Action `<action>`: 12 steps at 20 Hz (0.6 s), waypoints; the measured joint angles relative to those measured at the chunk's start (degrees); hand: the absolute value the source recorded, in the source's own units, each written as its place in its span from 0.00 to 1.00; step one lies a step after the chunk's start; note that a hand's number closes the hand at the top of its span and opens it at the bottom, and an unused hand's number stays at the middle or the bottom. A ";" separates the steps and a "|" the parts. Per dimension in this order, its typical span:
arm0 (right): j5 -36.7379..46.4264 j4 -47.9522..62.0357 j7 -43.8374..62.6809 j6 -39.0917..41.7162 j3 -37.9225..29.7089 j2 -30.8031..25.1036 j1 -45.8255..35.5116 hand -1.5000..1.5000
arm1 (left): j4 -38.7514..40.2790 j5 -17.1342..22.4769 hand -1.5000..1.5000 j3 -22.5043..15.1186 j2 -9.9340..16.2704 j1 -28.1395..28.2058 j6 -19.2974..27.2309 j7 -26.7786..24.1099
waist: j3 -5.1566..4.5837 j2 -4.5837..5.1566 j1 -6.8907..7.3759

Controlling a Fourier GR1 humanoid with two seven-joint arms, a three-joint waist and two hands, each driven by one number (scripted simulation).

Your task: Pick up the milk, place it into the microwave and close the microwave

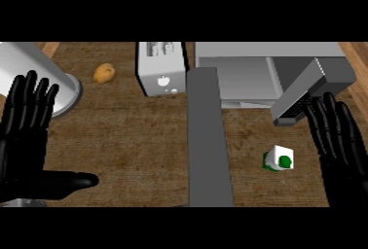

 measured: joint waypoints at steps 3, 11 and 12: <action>1.72 -2.74 1.87 0.14 2.83 0.35 1.99 0.00 | -1.61 2.17 0.00 1.03 0.05 2.66 -1.12 0.91 | -0.08 0.01 0.11; 6.84 -6.86 1.09 -1.43 6.72 1.21 10.26 0.00 | -5.89 8.60 0.00 6.19 1.59 10.59 -6.57 -0.19 | -0.13 0.00 0.21; 6.93 -6.71 0.35 -1.51 6.26 1.02 11.34 0.00 | -7.06 8.95 0.00 6.33 1.53 11.64 -6.91 0.18 | -0.14 0.00 0.22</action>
